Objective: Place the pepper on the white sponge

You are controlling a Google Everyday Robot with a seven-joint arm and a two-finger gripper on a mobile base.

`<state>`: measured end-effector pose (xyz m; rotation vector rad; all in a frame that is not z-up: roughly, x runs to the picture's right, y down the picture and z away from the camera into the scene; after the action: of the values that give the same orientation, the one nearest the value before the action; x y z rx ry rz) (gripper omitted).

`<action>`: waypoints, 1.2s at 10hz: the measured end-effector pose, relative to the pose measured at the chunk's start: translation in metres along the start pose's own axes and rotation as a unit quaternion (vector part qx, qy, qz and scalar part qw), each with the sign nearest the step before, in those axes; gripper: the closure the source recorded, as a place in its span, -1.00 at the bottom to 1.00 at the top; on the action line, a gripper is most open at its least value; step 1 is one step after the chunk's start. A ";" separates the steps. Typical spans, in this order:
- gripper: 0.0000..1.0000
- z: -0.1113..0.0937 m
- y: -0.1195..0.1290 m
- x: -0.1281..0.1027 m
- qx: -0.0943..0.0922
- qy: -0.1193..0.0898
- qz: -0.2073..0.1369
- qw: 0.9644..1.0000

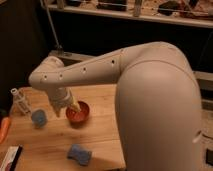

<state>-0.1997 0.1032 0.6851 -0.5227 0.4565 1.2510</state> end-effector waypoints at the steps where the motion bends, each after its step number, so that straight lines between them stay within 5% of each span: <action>1: -0.30 -0.001 0.013 -0.001 0.003 -0.001 -0.013 1.000; 7: -0.30 -0.005 0.068 -0.004 0.008 -0.006 -0.050 0.999; 12: -0.30 -0.005 0.111 0.001 -0.008 -0.003 -0.076 0.997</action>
<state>-0.3068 0.1259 0.6668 -0.5565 0.3953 1.1100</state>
